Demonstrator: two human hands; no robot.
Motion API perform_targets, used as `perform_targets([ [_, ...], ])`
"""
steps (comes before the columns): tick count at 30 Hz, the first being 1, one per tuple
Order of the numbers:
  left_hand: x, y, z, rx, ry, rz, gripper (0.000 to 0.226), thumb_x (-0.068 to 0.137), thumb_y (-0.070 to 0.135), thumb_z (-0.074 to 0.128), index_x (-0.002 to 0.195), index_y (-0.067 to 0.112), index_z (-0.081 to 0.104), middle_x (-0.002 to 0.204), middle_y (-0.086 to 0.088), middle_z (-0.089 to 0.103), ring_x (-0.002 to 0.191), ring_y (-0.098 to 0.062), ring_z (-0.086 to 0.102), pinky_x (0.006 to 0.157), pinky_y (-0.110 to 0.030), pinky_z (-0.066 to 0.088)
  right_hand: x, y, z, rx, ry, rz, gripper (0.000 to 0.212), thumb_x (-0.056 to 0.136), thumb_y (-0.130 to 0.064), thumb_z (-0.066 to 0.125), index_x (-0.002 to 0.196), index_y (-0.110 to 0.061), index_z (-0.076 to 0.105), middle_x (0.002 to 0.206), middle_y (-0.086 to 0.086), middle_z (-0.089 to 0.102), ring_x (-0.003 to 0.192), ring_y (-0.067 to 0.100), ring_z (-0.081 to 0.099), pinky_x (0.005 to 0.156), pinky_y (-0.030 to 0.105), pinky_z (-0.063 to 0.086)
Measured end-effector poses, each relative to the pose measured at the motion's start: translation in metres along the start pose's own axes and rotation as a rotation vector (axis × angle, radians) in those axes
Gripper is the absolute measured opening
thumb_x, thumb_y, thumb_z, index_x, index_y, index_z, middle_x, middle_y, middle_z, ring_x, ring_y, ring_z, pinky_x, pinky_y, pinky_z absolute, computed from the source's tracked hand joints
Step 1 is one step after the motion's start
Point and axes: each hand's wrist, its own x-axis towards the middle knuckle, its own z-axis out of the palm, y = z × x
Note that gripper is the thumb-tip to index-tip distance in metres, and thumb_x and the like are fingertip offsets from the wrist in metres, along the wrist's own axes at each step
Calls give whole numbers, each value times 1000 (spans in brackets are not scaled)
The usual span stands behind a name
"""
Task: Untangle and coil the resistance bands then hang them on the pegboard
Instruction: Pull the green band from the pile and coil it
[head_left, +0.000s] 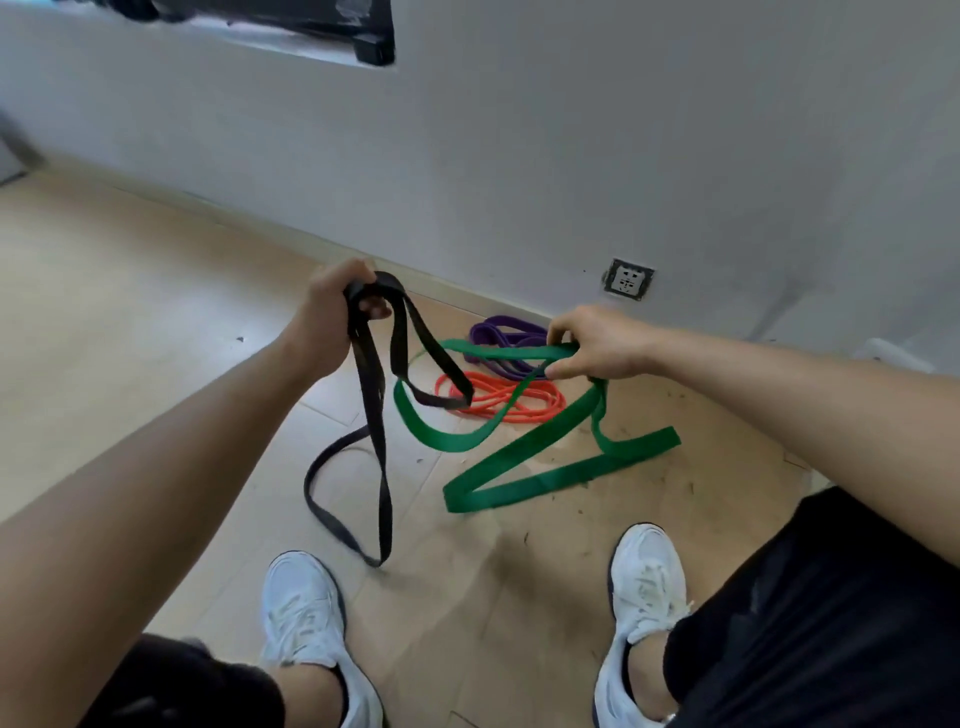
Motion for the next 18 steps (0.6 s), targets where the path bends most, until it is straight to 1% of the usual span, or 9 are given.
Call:
perform_targets([
  [1, 0, 5, 1, -25, -13, 5, 16, 71, 20, 52, 57, 15, 52, 59, -1, 53, 61, -18, 46, 67, -27, 44, 0, -2, 1, 4, 11, -4, 33, 90, -38, 74, 112, -15, 67, 104, 2, 66, 75, 12, 61, 74, 35, 55],
  [3, -1, 13, 2, -53, -72, -17, 24, 80, 21, 48, 61, 20, 61, 78, -2, 70, 82, -20, 62, 89, -36, 49, 1, -5, 5, -9, 15, -13, 32, 88, -39, 75, 108, -16, 68, 100, 1, 66, 82, 18, 63, 74, 35, 53],
  [4, -1, 15, 3, -52, -117, -43, 28, 87, 22, 47, 66, 21, 67, 94, -4, 75, 97, -23, 66, 100, -40, 48, 1, -6, 7, -18, 2, -20, 31, 86, -40, 77, 104, -16, 68, 96, 0, 67, 84, 21, 64, 73, 36, 52],
  [6, -2, 14, 2, -34, -210, -112, 36, 98, 24, 42, 84, 16, 74, 116, -12, 74, 114, -29, 65, 109, -44, 44, 3, -9, 13, -46, -39, -35, 30, 84, -42, 79, 98, -17, 68, 90, -1, 66, 84, 22, 64, 72, 37, 53],
  [8, -6, 10, -2, 7, -252, -175, 37, 103, 27, 40, 99, 10, 72, 114, -14, 74, 111, -30, 68, 106, -45, 48, 3, -10, 17, -85, -63, -48, 29, 83, -43, 79, 97, -21, 66, 91, -3, 65, 85, 19, 63, 75, 38, 54],
  [10, -12, 5, -8, 66, -297, -224, 35, 104, 30, 41, 104, 8, 69, 104, -9, 76, 99, -27, 72, 95, -41, 56, 4, -10, 18, -117, -70, -52, 28, 83, -43, 79, 96, -25, 62, 90, -6, 62, 86, 17, 61, 77, 38, 55],
  [12, -19, -1, -16, 139, -355, -288, 33, 104, 31, 43, 107, 8, 66, 102, -8, 75, 95, -25, 72, 87, -36, 56, 4, -9, 19, -137, -82, -56, 27, 83, -43, 79, 95, -26, 61, 90, -7, 61, 86, 17, 61, 77, 38, 55],
  [15, -28, -11, -27, 330, -377, -372, 34, 105, 35, 49, 113, 5, 63, 106, -11, 73, 98, -27, 71, 81, -33, 56, 5, -7, 19, -147, -106, -52, 29, 83, -43, 79, 98, -24, 64, 93, -4, 64, 84, 16, 62, 76, 37, 56],
  [18, -34, -23, -32, 544, -327, -433, 37, 102, 36, 58, 114, 2, 67, 106, -8, 76, 98, -25, 72, 84, -35, 57, 5, -5, 18, -116, -105, -56, 28, 83, -41, 79, 98, -22, 65, 90, -5, 64, 80, 12, 60, 66, 29, 49],
])
